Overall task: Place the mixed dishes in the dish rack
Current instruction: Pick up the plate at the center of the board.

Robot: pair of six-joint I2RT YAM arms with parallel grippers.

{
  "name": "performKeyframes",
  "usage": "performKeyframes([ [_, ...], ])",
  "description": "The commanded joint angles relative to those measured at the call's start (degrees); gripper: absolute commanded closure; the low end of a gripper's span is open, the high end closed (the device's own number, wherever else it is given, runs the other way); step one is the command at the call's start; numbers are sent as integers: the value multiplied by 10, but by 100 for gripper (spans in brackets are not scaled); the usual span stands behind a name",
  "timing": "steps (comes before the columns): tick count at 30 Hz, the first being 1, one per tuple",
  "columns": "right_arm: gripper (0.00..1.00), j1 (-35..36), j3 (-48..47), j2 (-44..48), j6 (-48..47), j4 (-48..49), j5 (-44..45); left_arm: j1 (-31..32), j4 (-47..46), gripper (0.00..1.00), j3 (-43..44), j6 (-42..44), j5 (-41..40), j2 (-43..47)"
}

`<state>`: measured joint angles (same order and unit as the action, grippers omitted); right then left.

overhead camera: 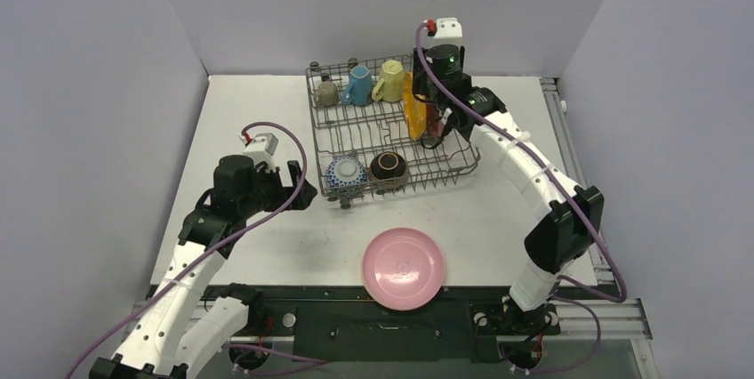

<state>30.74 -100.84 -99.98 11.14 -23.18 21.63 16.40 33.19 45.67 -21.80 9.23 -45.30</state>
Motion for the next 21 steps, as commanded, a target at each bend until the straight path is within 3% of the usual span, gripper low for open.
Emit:
performKeyframes([
  [1, 49, 0, 40, 72, 35, -1, -43, -3, -28, 4, 1, 4, 21, -6],
  [12, 49, -26, 263, 263, 131, 14, -92, 19, -23, 4, 1, 2, 30, -7],
  [21, 50, -32, 419, 414, 153, -8, -179, 171, 15, 4, 12, -29, -86, -21],
])
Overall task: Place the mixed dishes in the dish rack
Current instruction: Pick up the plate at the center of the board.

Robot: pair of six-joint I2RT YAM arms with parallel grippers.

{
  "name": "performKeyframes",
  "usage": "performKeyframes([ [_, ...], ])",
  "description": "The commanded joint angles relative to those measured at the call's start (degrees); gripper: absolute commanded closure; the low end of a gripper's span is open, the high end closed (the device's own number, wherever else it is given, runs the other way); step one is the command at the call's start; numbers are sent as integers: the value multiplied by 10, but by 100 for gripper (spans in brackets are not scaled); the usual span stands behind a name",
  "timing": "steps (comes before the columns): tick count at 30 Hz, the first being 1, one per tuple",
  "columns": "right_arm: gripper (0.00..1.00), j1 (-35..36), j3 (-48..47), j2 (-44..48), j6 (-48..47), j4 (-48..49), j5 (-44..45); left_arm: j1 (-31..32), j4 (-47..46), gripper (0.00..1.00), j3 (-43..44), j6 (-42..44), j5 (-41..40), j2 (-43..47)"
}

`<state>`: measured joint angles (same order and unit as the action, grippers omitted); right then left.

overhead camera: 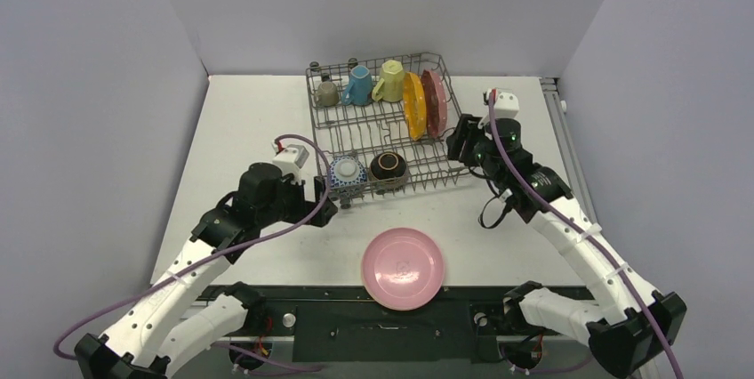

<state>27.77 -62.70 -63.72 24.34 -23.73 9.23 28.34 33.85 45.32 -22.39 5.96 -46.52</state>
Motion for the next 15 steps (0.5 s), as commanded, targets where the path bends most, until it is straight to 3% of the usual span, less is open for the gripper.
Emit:
performKeyframes([
  [1, 50, -3, 46, 71, 28, -8, -59, 71, 9, 4, 13, -29, -54, -13],
  [11, 51, 11, 149, 147, 61, -108, -112, 199, -9, 0, -21, -115, -72, -46],
  [15, 53, 43, 187, 157, 80, -131, -97, 231, -24, 8, -32, -147, -72, -59],
])
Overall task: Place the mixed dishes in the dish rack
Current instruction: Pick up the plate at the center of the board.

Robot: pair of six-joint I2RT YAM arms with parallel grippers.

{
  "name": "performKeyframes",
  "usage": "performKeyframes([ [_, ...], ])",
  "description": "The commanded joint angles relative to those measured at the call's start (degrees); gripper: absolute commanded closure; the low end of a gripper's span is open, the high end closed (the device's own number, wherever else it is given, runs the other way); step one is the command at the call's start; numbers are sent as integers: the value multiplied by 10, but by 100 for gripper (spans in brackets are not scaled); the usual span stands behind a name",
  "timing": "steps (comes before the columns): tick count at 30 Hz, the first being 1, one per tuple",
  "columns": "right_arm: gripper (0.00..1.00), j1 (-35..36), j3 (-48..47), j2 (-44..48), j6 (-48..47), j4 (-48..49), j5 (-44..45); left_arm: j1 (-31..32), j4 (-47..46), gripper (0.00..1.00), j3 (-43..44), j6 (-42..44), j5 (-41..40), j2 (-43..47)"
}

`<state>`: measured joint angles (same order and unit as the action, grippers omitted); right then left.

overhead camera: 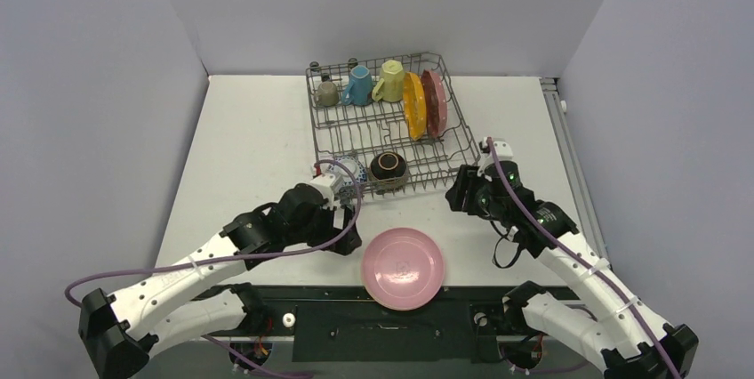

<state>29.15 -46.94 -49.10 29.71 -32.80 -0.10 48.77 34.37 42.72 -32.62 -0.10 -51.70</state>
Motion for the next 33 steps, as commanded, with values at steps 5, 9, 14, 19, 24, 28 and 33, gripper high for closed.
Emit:
performKeyframes([
  [5, 55, 97, 63, 15, 73, -56, 47, 49, -59, 20, -31, -77, 0, -33],
  [9, 57, 125, 87, 13, 97, -64, 77, 71, -91, 30, -53, -99, 16, -52],
  [14, 59, 146, 116, 3, 119, -58, 88, 89, -120, 43, -70, -118, 21, -72],
  [19, 62, 165, 134, -11, 136, -42, 89, 92, -133, 58, -83, -123, 18, -85],
  [24, 63, 177, 142, -27, 148, -26, 86, 92, -144, 69, -99, -134, 17, -98],
  [28, 63, 188, 146, -39, 154, -16, 88, 92, -155, 76, -112, -142, 15, -107],
  [33, 64, 195, 146, -49, 156, -14, 95, 94, -172, 80, -120, -146, 19, -121],
])
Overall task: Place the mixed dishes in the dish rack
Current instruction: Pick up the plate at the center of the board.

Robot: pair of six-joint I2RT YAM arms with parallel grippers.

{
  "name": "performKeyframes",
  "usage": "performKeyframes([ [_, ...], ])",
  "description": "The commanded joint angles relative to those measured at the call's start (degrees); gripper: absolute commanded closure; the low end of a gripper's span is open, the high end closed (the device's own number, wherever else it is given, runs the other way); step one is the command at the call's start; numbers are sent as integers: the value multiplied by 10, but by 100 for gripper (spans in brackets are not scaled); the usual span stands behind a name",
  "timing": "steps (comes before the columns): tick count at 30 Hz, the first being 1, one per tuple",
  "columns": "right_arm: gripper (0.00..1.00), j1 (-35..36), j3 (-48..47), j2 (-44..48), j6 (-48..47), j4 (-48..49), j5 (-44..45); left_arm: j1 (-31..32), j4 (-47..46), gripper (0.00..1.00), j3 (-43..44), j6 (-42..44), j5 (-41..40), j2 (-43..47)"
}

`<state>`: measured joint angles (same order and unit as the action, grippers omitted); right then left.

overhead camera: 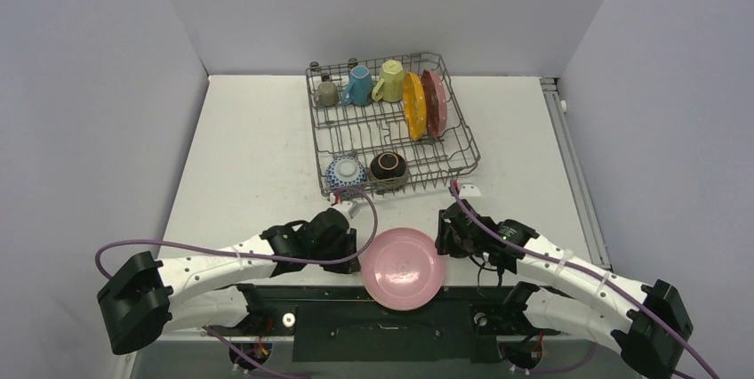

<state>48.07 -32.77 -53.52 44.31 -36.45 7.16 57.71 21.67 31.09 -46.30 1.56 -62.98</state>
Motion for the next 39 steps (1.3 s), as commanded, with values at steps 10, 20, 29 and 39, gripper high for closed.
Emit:
performKeyframes([
  [10, 64, 10, 12, -7, 14, 24, 28, 8, -64, 83, -1, -10, 8, -37],
  [20, 65, 13, 24, -14, 15, 28, 29, 13, -73, 83, 7, -6, 11, -62],
  [29, 67, 14, 36, -19, 18, 32, 30, 15, -70, 83, 13, 0, 6, -75],
  [39, 80, 19, 46, -20, 24, 43, 16, 18, -79, 83, 12, 0, 6, -88],
])
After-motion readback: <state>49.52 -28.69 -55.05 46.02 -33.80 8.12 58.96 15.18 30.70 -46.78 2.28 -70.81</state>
